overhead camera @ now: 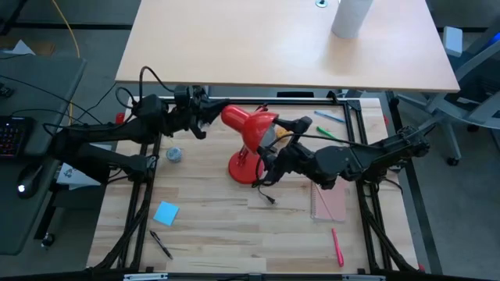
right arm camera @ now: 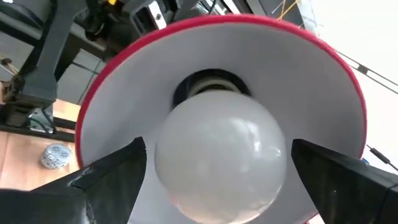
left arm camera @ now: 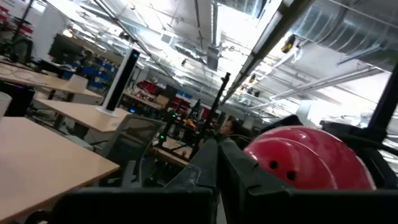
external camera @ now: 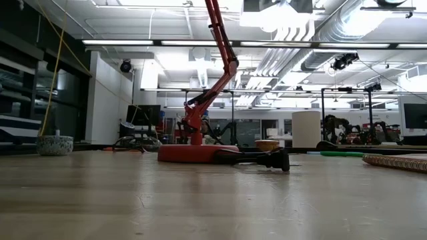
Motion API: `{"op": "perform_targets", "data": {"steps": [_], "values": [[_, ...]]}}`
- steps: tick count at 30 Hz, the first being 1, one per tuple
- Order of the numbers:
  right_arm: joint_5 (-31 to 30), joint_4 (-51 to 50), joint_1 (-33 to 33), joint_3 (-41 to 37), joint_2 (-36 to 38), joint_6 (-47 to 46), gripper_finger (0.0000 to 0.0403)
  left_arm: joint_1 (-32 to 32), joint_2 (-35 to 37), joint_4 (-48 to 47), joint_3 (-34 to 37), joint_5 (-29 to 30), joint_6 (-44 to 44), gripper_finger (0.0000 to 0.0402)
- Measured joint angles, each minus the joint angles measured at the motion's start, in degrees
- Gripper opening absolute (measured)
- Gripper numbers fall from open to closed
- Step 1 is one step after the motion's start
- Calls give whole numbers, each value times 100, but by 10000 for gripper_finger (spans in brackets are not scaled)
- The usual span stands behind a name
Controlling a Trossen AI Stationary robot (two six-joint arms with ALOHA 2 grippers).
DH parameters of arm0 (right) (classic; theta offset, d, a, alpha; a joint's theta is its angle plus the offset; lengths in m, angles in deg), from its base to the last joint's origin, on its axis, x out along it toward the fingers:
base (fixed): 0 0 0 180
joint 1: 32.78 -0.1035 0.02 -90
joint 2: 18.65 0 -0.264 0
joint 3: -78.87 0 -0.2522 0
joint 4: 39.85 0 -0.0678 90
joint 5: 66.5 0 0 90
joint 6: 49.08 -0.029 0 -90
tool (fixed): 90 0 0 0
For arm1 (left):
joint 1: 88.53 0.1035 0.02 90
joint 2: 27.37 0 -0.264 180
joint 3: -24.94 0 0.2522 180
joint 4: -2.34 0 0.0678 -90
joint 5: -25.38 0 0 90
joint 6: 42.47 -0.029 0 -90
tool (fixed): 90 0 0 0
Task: Screw lightbulb
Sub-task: Insert the lightbulb into the lamp
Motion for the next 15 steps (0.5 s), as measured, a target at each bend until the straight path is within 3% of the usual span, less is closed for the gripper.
{"op": "perform_targets", "data": {"steps": [15], "values": [[-103, 348, -46, 0, 7, -17, 388, -20, 2, -4, 0, -48, 151, 0]]}}
